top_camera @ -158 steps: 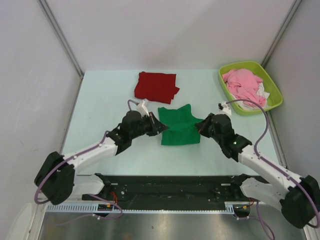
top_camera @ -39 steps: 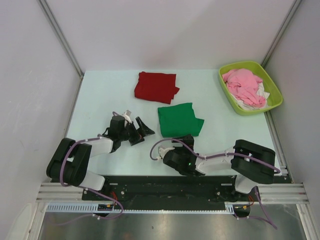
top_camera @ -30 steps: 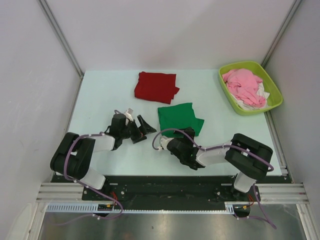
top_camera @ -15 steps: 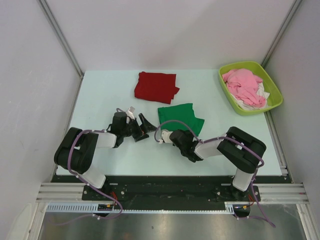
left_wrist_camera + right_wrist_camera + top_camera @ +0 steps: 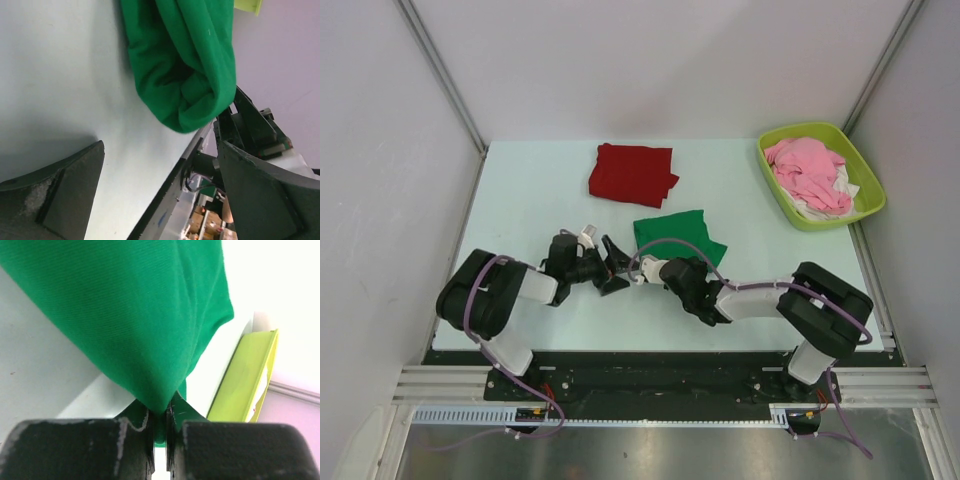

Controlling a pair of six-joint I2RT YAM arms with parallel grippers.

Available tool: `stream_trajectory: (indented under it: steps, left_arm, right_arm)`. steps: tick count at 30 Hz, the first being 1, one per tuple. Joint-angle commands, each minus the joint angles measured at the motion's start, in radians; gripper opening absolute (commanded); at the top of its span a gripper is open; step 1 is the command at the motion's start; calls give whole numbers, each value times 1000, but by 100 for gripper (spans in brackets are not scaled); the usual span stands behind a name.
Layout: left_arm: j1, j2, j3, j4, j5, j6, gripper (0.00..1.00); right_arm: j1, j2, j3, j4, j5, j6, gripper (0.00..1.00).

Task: Fold and stack the t-shirts
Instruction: Neatly place the folded tshirt to the corner

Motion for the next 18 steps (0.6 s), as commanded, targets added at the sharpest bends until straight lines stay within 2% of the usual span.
stream_trajectory:
  steps: [1,5,14,18]
  left_arm:
    - [-44,47,-7,149,25,-150,100]
    - [-60,119,-16,347,23,-285,100]
    - [-100,277,11,611,2,-480,100]
    - [-129,317,40,644,-12,-521,100]
  right_arm:
    - [33,-85,20,-17,39,-12,0]
    - [47,-125,20,-65,51,-1,0]
    - [74,-196,18,-107,79,-4,0]
    - [84,-216,15,-113,82,0,0]
